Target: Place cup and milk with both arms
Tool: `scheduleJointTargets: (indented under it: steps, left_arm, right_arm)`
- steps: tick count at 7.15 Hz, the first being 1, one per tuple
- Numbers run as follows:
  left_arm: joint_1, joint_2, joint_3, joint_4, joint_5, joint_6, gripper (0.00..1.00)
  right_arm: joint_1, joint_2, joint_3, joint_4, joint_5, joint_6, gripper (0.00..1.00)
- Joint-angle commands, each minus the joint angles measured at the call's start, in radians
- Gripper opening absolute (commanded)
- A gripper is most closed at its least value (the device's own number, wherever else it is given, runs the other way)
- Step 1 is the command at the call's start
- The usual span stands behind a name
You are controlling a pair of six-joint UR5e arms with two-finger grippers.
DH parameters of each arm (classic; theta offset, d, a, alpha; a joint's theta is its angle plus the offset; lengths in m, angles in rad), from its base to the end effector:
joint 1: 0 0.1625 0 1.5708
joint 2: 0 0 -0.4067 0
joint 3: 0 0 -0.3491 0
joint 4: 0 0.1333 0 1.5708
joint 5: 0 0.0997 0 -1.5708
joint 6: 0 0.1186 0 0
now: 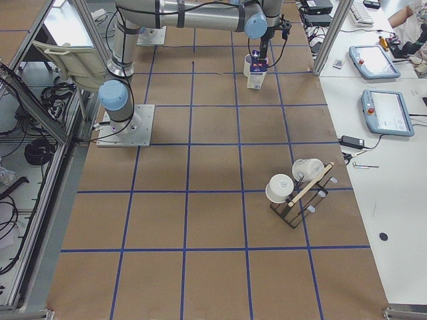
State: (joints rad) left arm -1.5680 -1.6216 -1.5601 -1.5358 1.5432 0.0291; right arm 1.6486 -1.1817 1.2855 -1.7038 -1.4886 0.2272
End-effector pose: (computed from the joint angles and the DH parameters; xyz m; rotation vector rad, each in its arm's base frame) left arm -0.1353 -0.4689 0.4356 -0.0408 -3.1136 -0.0073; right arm 0.1896 -0.5917 0.3874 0.2262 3.0474 -0.0250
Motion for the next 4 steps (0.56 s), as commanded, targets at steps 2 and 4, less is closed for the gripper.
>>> scheduleJointTargets:
  steps: [2,4]
  left_arm:
    - [-0.001,0.003,-0.003,-0.001,0.001,0.0,1.0]
    - [-0.001,0.003,-0.003,-0.001,0.002,0.0,1.0]
  right_arm:
    - [-0.11,-0.2,0.052,0.169,-0.005,-0.1,1.0]
    - [-0.107,-0.271,0.153,0.168,-0.048,-0.098,1.0]
